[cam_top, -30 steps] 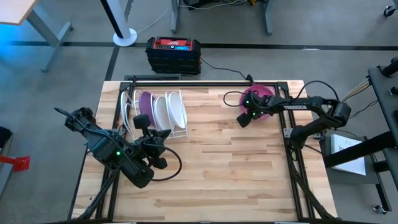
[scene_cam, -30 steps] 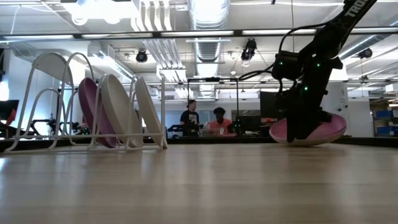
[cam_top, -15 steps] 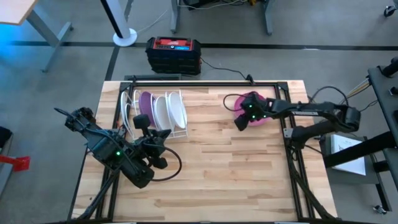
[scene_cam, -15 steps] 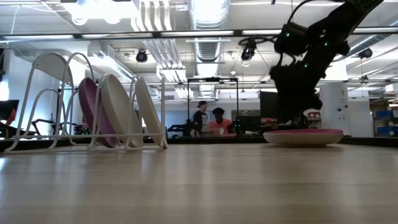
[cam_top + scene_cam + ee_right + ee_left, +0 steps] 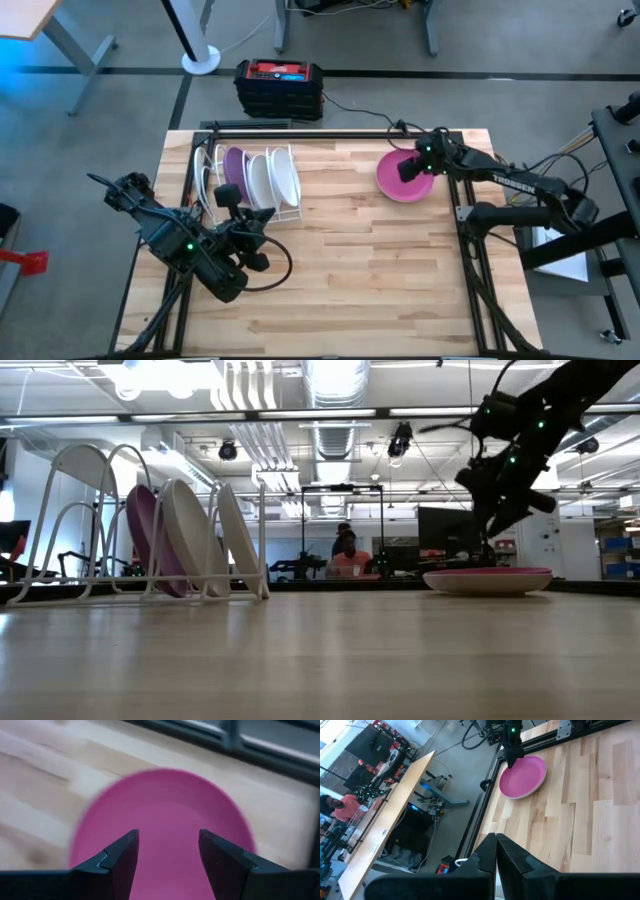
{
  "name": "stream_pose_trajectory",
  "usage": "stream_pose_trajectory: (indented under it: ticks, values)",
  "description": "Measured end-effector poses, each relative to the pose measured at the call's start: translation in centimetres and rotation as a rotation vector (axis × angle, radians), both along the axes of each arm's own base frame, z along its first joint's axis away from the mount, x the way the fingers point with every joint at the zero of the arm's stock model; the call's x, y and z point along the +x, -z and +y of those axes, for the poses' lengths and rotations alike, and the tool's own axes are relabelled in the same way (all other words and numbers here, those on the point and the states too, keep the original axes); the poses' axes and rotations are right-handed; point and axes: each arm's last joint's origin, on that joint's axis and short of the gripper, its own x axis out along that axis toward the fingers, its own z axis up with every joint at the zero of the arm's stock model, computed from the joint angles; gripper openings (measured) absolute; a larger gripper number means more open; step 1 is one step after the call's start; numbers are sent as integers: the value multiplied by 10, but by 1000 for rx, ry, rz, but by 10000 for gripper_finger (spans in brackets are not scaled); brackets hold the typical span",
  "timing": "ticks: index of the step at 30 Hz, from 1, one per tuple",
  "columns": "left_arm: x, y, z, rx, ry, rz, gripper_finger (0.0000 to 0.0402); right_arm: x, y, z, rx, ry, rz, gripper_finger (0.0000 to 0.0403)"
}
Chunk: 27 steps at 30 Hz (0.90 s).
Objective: Sort dishes
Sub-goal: Put the pink plate into the white dish rack
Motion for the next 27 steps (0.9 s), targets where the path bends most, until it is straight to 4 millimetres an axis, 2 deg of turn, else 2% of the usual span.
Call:
stream_pose_trajectory:
  ticks: [8,14,27]
  values:
    - [0,2,0,4,-1,5,0,-12,24,-27,88,109,120,197]
    - [0,2,0,4,-1,6,0,-18,38,-39,115,166,210,176]
    - [0,2,0,5,-1,7,0,-20,33,-39,63,141,233,122]
